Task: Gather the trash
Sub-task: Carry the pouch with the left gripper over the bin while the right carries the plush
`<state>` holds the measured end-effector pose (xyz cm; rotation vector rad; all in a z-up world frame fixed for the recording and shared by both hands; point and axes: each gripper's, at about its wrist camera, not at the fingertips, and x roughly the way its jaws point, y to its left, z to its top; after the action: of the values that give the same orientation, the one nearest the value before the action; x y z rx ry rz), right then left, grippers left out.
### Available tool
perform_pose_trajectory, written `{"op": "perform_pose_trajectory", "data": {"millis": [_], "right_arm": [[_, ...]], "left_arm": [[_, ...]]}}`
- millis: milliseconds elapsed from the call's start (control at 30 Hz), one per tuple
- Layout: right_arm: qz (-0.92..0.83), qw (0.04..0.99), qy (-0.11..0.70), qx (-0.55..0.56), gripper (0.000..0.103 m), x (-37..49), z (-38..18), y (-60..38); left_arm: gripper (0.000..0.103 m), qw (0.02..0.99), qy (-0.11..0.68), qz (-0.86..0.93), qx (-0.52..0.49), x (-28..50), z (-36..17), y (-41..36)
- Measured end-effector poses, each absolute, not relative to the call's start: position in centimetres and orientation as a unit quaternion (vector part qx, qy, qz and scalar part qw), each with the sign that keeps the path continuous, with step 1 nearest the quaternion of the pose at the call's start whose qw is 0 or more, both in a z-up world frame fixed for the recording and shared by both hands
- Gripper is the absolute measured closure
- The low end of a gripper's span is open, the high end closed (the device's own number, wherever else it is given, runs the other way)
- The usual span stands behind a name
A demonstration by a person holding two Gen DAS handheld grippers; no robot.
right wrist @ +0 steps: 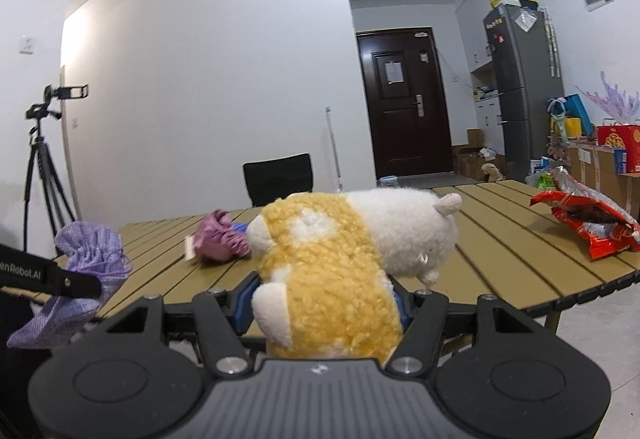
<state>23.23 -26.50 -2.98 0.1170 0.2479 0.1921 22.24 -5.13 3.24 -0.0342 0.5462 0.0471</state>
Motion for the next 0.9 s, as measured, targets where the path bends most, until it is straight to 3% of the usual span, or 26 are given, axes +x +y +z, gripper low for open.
{"op": "perform_pose_trajectory", "data": {"millis": [567,900], "right_arm": [[0.133,0.975,0.18,-0.001,0.042,18.8,-6.1,-22.1],[0.135,0.957,0.252,-0.046,0.042,18.1,-10.3,-21.1]], "left_arm": [[0.088,0.947,0.316,0.055,-0.021,17.5,-1.7,-1.0],[0.088,0.929,0.362,0.073,-0.028,17.4,-6.4,1.3]]}}
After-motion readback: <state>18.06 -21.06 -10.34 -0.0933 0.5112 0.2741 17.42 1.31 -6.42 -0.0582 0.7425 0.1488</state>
